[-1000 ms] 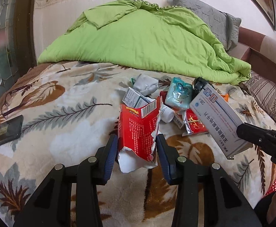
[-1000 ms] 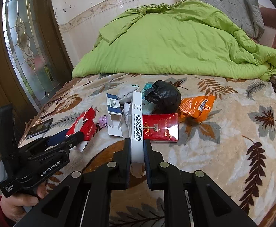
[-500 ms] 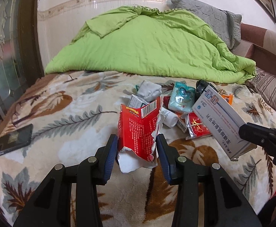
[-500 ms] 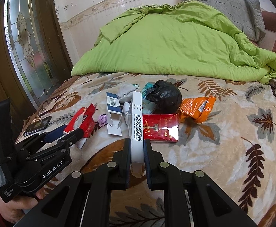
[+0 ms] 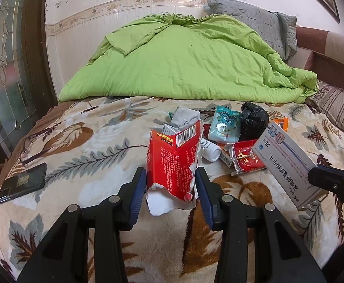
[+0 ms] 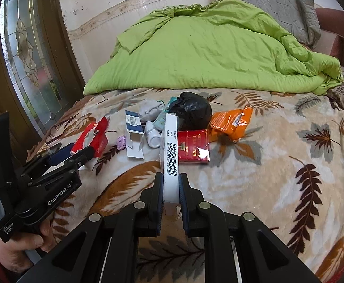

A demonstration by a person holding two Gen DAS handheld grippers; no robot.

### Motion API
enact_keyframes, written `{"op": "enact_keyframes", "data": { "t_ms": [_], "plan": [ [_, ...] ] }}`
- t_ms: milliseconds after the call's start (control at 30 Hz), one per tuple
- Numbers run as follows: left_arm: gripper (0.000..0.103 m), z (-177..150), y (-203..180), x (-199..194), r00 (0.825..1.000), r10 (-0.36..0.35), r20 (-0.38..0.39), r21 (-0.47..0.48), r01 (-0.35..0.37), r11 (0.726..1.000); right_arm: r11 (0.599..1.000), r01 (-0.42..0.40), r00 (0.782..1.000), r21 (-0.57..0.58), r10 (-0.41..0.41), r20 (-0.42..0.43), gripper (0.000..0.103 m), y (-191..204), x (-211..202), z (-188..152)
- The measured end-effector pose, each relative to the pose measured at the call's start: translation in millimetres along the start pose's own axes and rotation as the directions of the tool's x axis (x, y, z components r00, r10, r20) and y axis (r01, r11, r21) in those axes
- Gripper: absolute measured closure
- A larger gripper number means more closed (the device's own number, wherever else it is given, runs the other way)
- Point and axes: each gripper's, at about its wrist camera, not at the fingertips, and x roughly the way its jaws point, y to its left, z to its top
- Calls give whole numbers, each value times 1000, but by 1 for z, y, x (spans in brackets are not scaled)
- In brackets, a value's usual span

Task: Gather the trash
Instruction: 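Lift the white box with the right tool while the left tool lifts the red pack, then carry both items over the red wastebasket and open both tools to drop them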

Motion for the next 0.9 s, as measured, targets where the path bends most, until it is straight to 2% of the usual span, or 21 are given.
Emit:
{"op": "enact_keyframes", "data": {
  "t_ms": [333, 500, 733, 900],
  "plan": [
    [61, -2, -9, -8, 1000, -9, 2, 15, 9, 1000, 999, -9, 1000, 32, 8, 19, 89, 1, -9, -1],
    [61, -7, -25, -23, 999, -41, 3, 32, 41, 999, 997, -24, 999, 73, 22, 29, 89, -6, -24, -4],
    [61, -16, -47, -47, 989, -147, -24, 32, 148, 989, 989, -48, 998, 140, 41, 55, 89, -24, -65, -14],
    [60, -17, -80, -68, 973, -230, -24, 87, 232, 969, 979, -21, 998, 203, 9, 63, 89, -57, -103, -28]
  ]
}}
